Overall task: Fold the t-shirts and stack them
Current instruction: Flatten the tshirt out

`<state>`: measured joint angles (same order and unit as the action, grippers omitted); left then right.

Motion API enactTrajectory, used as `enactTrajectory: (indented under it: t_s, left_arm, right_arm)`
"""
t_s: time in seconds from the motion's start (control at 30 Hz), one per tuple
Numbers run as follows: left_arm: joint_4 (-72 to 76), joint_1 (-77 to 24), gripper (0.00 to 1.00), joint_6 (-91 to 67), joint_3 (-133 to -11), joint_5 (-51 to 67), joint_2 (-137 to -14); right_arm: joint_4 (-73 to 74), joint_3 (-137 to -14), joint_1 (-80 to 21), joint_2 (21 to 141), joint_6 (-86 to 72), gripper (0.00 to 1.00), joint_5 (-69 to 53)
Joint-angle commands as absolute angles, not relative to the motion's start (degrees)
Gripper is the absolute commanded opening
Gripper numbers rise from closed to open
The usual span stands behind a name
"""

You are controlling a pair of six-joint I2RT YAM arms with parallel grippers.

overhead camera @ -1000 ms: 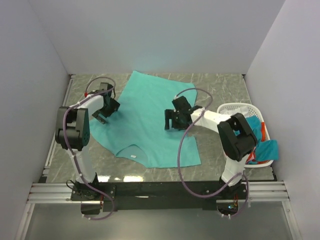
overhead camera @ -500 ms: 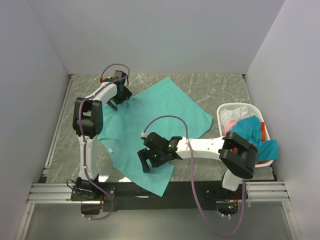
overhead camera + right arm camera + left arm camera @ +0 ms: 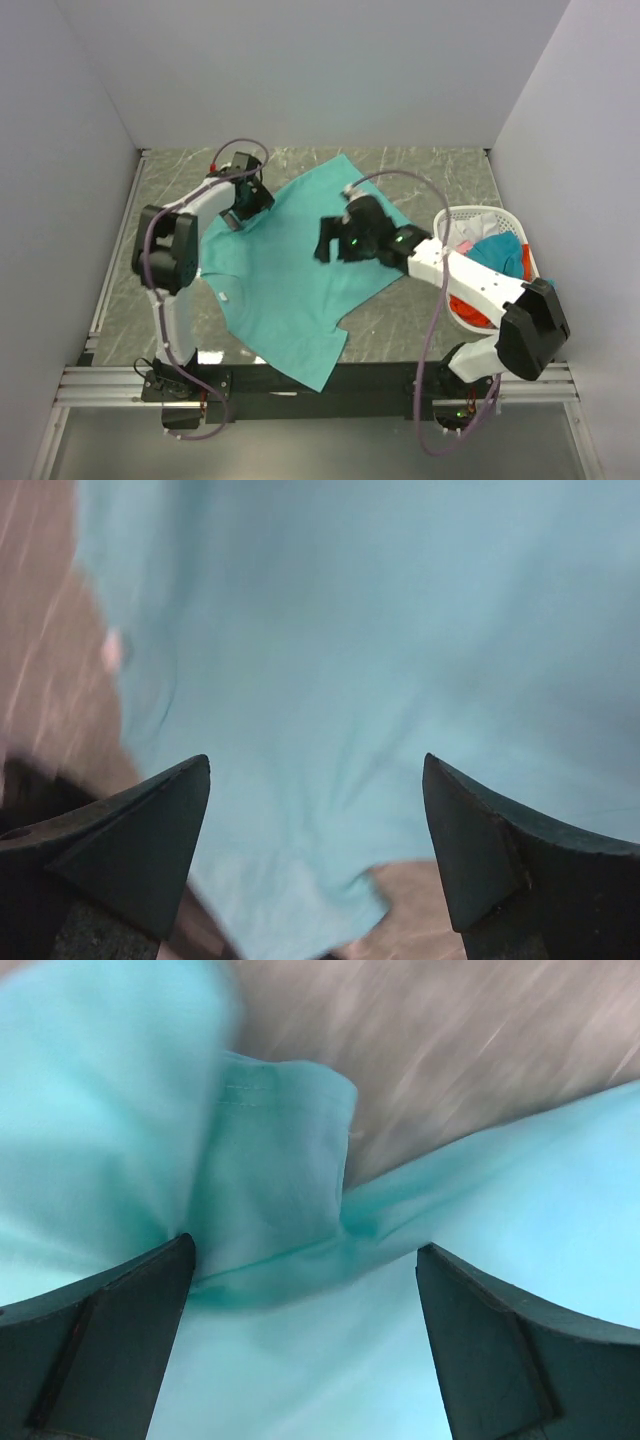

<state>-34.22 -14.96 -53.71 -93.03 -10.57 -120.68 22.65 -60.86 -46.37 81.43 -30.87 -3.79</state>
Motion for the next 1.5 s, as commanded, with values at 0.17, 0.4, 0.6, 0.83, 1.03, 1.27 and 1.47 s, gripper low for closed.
enactTrajectory:
  t_s: [0.17, 0.4, 0.6, 0.83, 1.03, 1.27, 1.47]
  left_arm:
    - [-28.0, -19.0, 1.00, -59.5, -61.6, -12.0, -97.7]
    - [-31.2, -19.4, 1.00, -61.0, -63.0, -16.4, -103.1]
    - [-32.8, -18.5, 0.99, -60.4, -68.8, -18.1, -108.4]
    - [-32.0, -13.7, 0.99, -57.1, -77.8, -15.9, -113.5]
    - [-33.1, -12.0, 0.99, -52.5, -94.2, -13.1, -125.3]
    - [-35.1, -9.5, 0.99, -47.3, -115.9, -9.1, -135.9]
    - [-33.7, -7.3, 0.99, -45.2, -121.9, -4.7, -132.7]
  right_arm:
    - [26.3, -67.6, -24.5, 94.6, -26.7, 0.94, -1.3]
    - [25.6, -70.8, -22.2, 102.8, -25.8, 0.94, -1.5]
    - [23.8, -66.1, -22.1, 104.5, -26.5, 0.93, -2.2]
    - [21.5, -52.8, -23.6, 98.2, -30.0, 0.92, -1.8]
    - [21.4, -38.8, -38.2, 88.4, -37.0, 0.91, -0.4]
    - [24.4, -37.2, -50.2, 77.6, -45.4, 0.91, -0.1]
    - [33.3, -45.7, -48.4, 73.0, -42.8, 0.96, 11.6]
